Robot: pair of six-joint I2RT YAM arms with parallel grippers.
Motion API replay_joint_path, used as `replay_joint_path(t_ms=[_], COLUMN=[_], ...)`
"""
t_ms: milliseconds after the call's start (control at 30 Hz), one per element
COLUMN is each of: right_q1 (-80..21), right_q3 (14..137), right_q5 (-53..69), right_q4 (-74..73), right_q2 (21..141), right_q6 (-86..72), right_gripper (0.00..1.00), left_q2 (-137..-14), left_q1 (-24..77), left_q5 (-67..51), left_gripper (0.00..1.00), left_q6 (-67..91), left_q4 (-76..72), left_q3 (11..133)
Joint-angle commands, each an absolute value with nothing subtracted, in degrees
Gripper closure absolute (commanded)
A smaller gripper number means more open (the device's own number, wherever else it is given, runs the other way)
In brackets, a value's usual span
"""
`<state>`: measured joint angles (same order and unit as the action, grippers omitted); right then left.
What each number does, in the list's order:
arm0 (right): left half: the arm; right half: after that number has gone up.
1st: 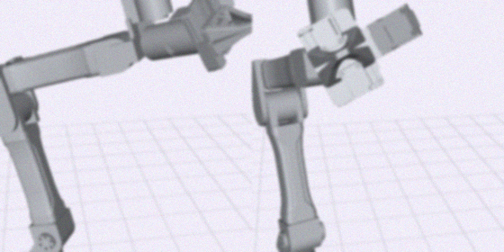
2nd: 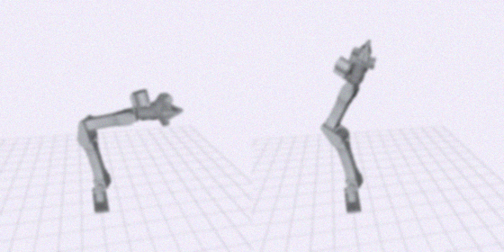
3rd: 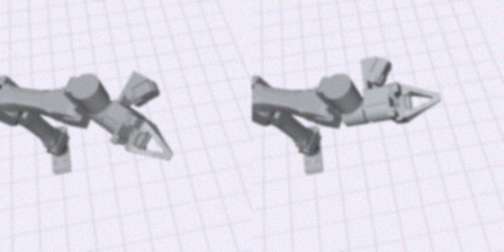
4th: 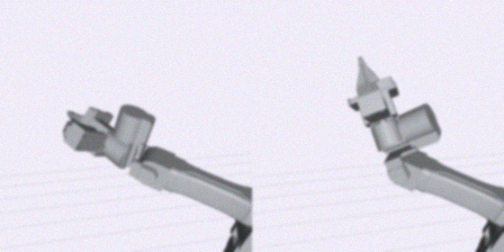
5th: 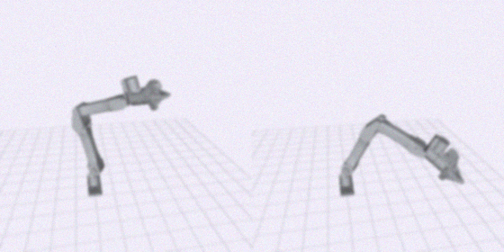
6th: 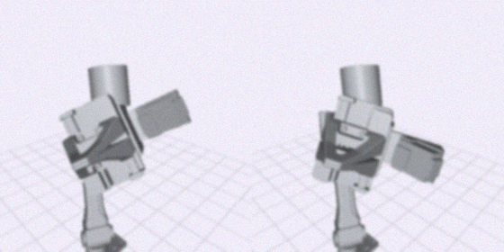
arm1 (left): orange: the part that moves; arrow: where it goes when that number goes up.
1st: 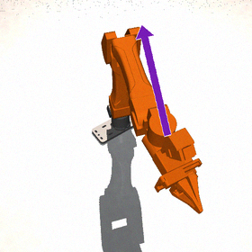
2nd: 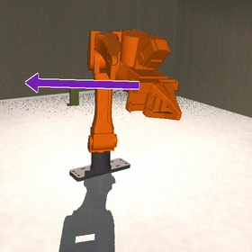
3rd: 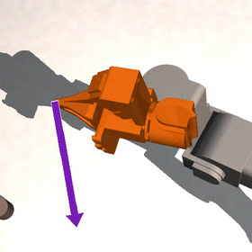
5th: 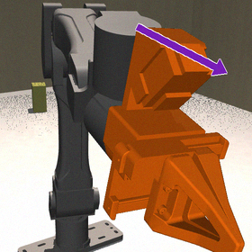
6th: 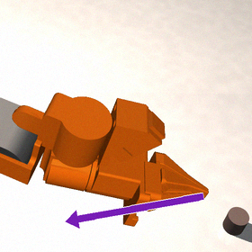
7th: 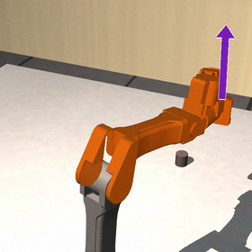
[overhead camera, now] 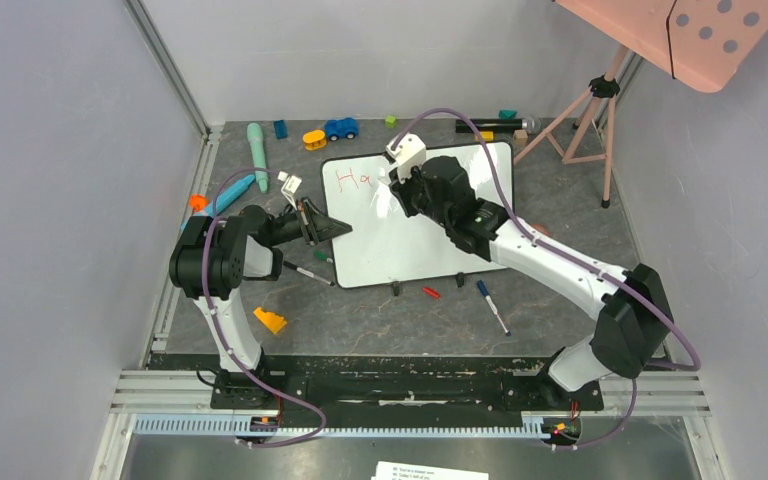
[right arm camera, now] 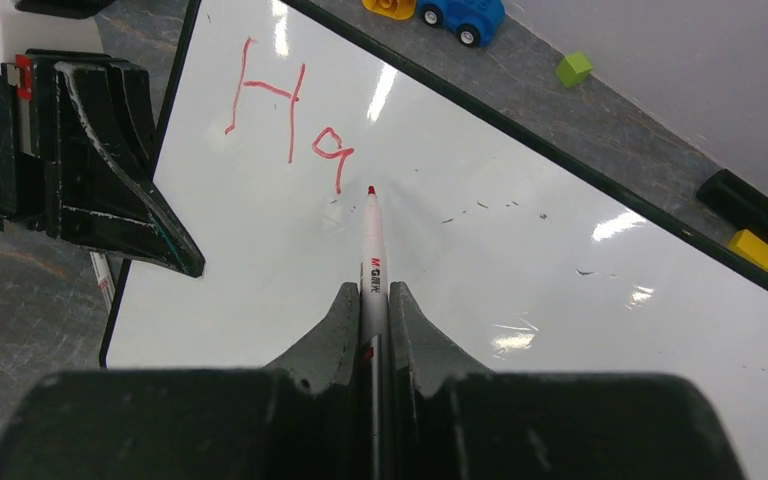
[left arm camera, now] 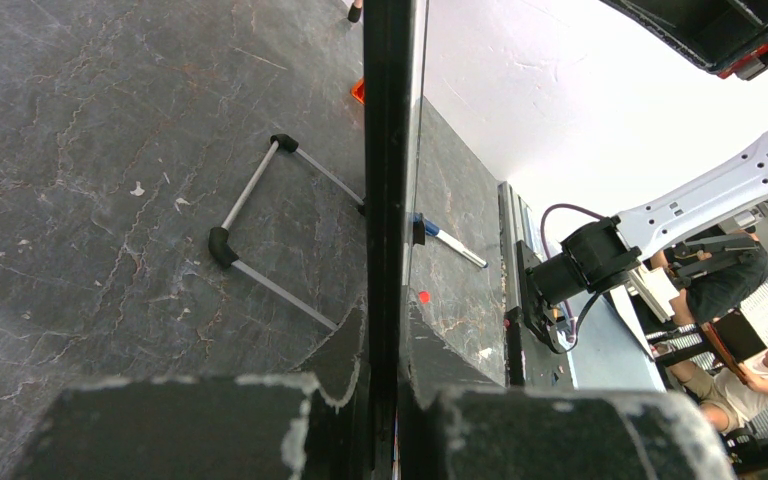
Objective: Write a sentence on the whiteboard
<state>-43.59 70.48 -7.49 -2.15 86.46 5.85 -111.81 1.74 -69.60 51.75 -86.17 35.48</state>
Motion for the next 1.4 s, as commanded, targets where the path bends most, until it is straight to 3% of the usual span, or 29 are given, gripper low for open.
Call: replay_joint_path(t_ms=[0,1367], right_q1=[-43.55,-43.59], right_q3=[74.56,72.27], right_q5=[-7.98,-9.48], right_q4=[0.16,-5.95], right_q2=[87.60,88.99], right_q6=[6.58,6.11], right_gripper=[1.00,1.00], left_q2=[-111.30,-111.30], left_q1=[2.11,2.19], left_q5=[-69.96,-70.15], left_gripper=[0.98,0.98], left_q6=[46.58,46.75], left_q4=[-89.21,-89.21], left_q3=[34.81,34.97])
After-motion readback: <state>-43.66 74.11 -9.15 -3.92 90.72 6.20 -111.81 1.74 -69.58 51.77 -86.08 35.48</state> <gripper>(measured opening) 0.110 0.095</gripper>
